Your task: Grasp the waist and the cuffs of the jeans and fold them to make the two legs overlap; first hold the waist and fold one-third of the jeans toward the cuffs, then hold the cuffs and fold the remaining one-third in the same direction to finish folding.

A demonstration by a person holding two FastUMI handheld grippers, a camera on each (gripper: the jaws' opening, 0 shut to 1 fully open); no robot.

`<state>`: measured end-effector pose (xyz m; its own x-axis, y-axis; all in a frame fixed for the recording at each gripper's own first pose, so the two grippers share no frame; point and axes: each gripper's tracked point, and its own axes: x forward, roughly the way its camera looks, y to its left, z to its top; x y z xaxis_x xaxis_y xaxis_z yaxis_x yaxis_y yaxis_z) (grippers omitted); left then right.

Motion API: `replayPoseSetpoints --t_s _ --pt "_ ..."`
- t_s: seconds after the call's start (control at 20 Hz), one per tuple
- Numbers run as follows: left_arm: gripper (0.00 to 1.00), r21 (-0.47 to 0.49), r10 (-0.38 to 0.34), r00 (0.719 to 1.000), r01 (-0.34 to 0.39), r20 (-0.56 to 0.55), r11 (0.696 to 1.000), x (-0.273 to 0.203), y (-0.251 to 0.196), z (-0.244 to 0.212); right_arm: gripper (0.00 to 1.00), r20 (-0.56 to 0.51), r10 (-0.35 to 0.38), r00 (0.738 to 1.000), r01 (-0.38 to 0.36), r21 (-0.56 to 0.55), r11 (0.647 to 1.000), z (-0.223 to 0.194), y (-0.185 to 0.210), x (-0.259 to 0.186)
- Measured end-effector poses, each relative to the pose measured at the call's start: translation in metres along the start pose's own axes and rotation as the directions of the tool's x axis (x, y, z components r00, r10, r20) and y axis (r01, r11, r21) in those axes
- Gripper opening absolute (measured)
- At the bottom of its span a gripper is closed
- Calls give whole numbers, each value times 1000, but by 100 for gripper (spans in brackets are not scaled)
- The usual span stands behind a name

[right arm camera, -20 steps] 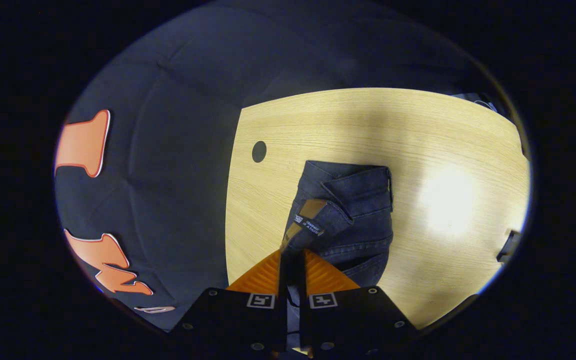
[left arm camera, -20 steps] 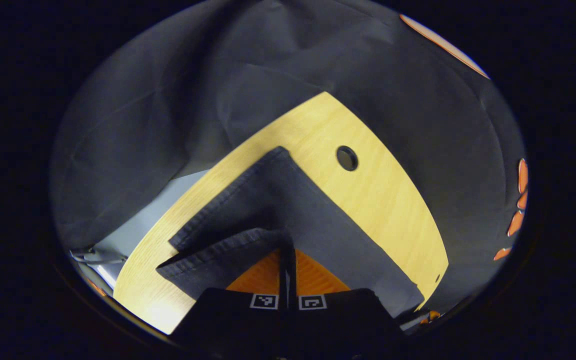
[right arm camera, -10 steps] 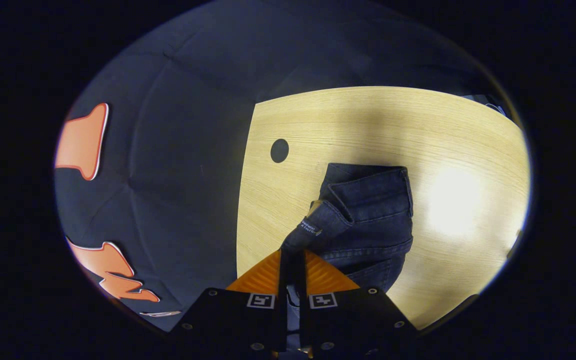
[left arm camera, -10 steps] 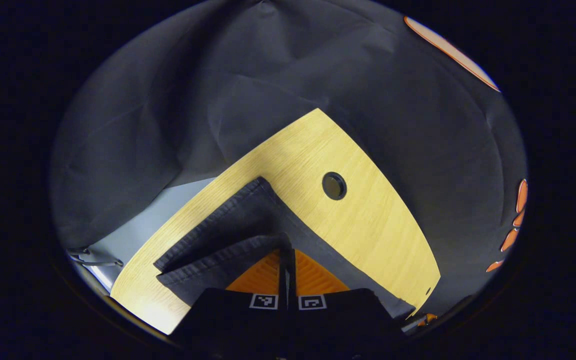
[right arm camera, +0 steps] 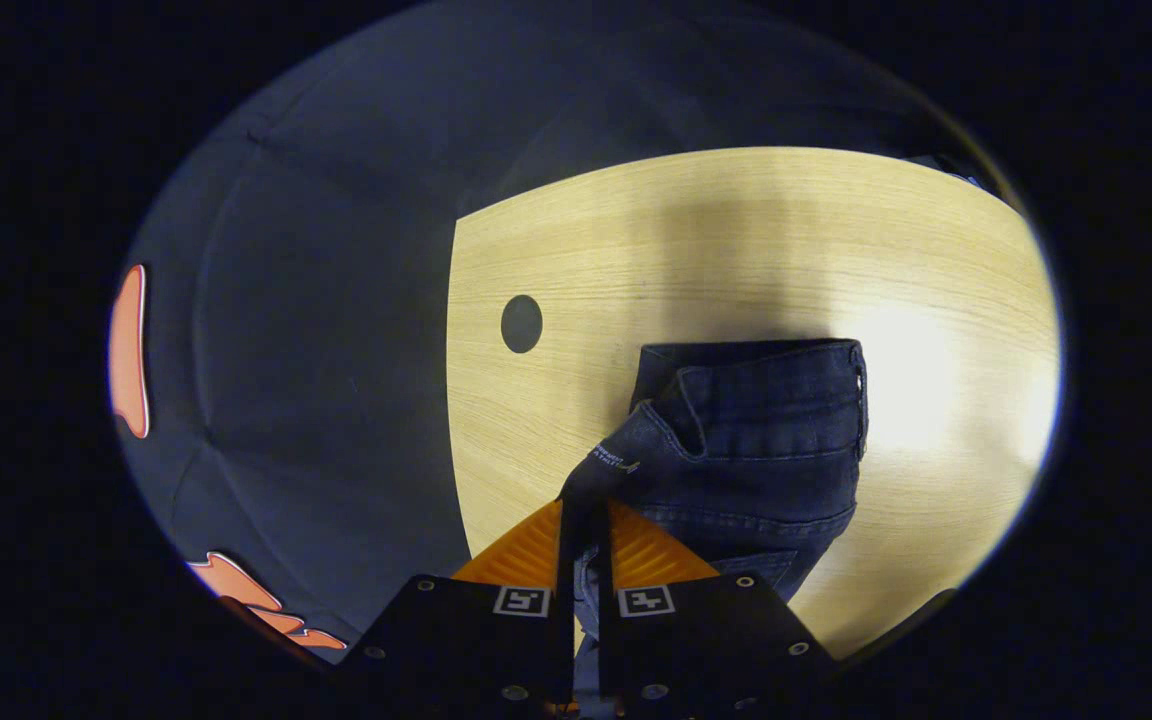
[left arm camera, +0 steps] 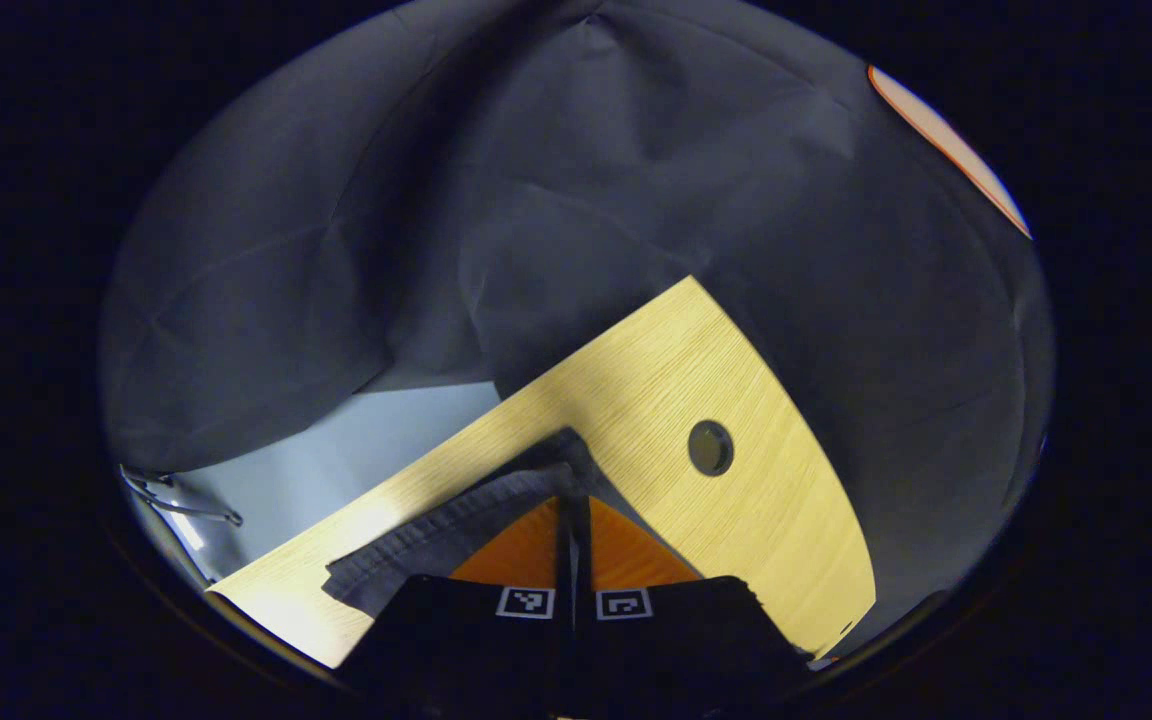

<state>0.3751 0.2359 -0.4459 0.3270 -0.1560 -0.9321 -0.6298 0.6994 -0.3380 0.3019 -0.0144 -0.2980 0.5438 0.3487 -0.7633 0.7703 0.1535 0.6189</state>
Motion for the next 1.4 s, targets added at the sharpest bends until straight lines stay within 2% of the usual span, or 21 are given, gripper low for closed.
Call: replayPoseSetpoints --t_s 0.05,0.1,0.15,0.3,0.35,0.55,0.65,0.75,0.9,1.0,1.05,1.2,1.35,1.4 --pt "4 16 14 1000 -14 -9 1000 -3 2 -2 13 -3 14 1000 -14 -12 1000 -1 3 -2" --pt "21 47 16 1000 -16 7 999 -6 0 -1 16 2 20 1000 -20 -34 999 1 3 -7" --pt "39 84 15 1000 -17 19 996 -2 -1 0 29 16 22 1000 -21 -54 998 4 2 -8" --pt "92 200 -17 999 11 30 980 -27 -19 -9 56 73 -19 997 31 -166 986 14 -19 -25" --pt "93 239 -36 999 26 39 971 -34 -25 -12 68 88 -42 995 60 -213 975 14 -30 -29" --pt "97 364 -128 988 90 82 927 -67 -55 -33 86 124 -139 982 176 -369 913 8 -74 -42" --pt "97 439 -181 975 107 130 892 -98 -74 -38 88 132 -163 978 203 -404 892 5 -89 -43" --pt "97 516 -237 951 103 200 850 -130 -94 -40 89 132 -163 978 204 -410 889 5 -97 -40" --pt "97 580 -353 892 134 284 804 -181 -121 -47 89 135 -170 976 211 -407 889 6 -108 -33" --pt "100 614 -405 850 129 335 778 -213 -130 -46 89 144 -173 974 218 -415 883 9 -112 -29" --pt "97 632 -424 832 118 358 766 -231 -131 -49 89 148 -176 973 223 -417 881 11 -114 -26" --pt "96 685 -496 762 96 416 722 -269 -138 -63 89 176 -166 970 227 -428 875 18 -113 -19" --pt "96 712 -528 698 38 483 701 -306 -146 -78 89 191 -168 967 237 -433 870 23 -114 -13" --pt "96 715 -557 663 46 501 698 -317 -152 -82 89 196 -161 967 234 -438 868 24 -114 -10"
